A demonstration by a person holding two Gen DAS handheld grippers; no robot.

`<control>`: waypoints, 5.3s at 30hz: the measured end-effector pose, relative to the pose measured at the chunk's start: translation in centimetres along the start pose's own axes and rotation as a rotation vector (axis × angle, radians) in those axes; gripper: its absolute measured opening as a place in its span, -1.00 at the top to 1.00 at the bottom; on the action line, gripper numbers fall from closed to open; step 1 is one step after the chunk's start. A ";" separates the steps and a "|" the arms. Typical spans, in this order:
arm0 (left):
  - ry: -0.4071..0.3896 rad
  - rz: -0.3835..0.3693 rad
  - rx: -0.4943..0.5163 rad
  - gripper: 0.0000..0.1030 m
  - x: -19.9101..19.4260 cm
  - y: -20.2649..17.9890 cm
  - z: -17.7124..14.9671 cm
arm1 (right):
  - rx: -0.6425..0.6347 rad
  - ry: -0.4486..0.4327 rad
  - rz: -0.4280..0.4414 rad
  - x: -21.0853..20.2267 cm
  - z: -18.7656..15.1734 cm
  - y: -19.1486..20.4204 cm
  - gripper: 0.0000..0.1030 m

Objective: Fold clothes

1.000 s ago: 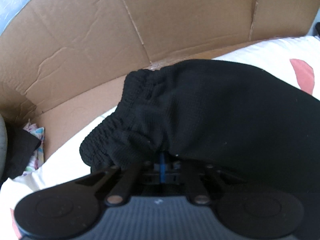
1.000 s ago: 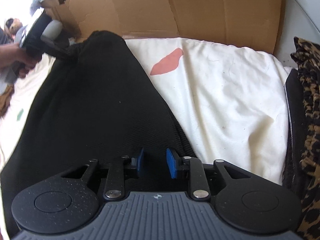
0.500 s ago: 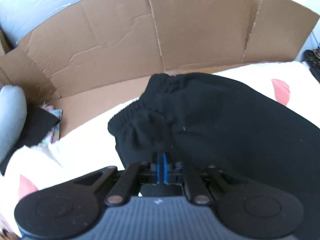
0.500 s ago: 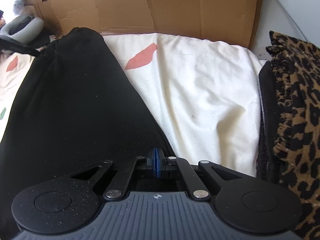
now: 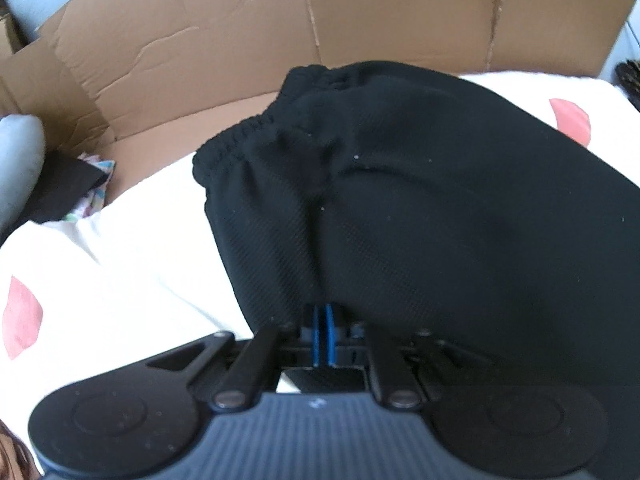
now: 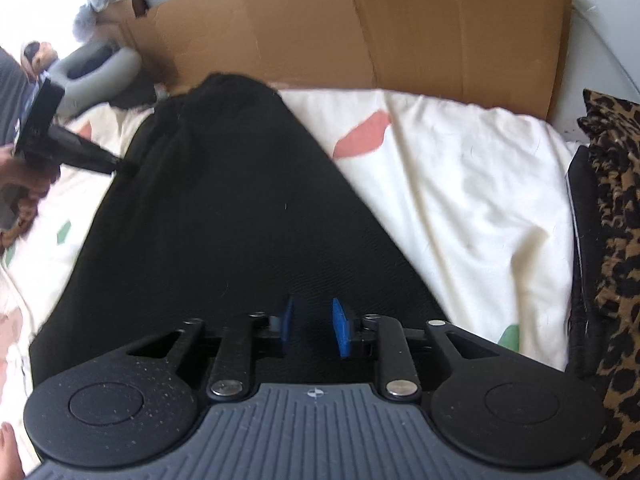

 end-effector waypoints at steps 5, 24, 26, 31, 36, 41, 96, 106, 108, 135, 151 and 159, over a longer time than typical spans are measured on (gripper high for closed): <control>-0.011 -0.029 -0.009 0.77 -1.8 -0.9 -0.9 | -0.011 0.033 -0.026 0.0 -1.4 -0.3 0.42; 0.049 -0.244 -0.168 0.87 -9.2 -6.9 -7.7 | -0.014 0.033 -0.103 -3.2 -1.2 0.3 0.41; 0.041 -0.254 -0.177 0.87 -10.5 -6.6 -7.9 | -0.023 0.034 -0.080 -2.6 -1.1 1.4 0.41; 0.030 -0.241 -0.182 0.84 -13.4 -4.7 -8.6 | -0.062 0.046 -0.037 -1.2 -0.9 4.0 0.41; 0.027 -0.209 -0.169 0.77 -15.7 -4.1 -11.2 | -0.110 0.065 -0.025 0.3 -0.7 5.7 0.41; -0.003 -0.201 -0.168 0.13 -17.1 -4.4 -13.4 | -0.115 0.165 -0.032 1.5 -2.2 5.9 0.41; -0.202 -0.241 -0.427 -0.09 -16.2 -6.5 -16.3 | -0.334 0.265 0.378 -2.8 -5.3 22.0 -0.02; -0.151 -0.203 -0.426 -0.09 -16.2 -5.9 -18.5 | -0.412 0.256 0.346 -2.6 -6.6 22.3 0.63; -0.152 -0.200 -0.425 -0.09 -16.2 -5.8 -18.5 | -0.393 0.254 0.345 -2.7 -6.2 21.8 0.85; -0.179 -0.262 -0.369 0.17 -13.6 -8.2 -16.1 | -0.189 0.234 0.330 -4.1 -3.5 17.6 0.96; -0.203 -0.222 -0.455 0.91 -15.1 -6.0 -17.8 | -0.063 0.212 0.424 -5.5 -2.9 15.8 0.62; -0.196 -0.200 -0.411 0.91 -15.2 -6.3 -17.9 | -0.037 0.199 0.158 -4.4 -2.9 8.6 0.61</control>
Point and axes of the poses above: each gripper's, at about its wrist camera, not at the fingertips, and x roughly the way its jaws point, y to its left, z to its top, the point moved 4 cm from there along x, roughly the way its jaws point, and after that the axes turned 10 degrees about -y, right-handed, at the moved point
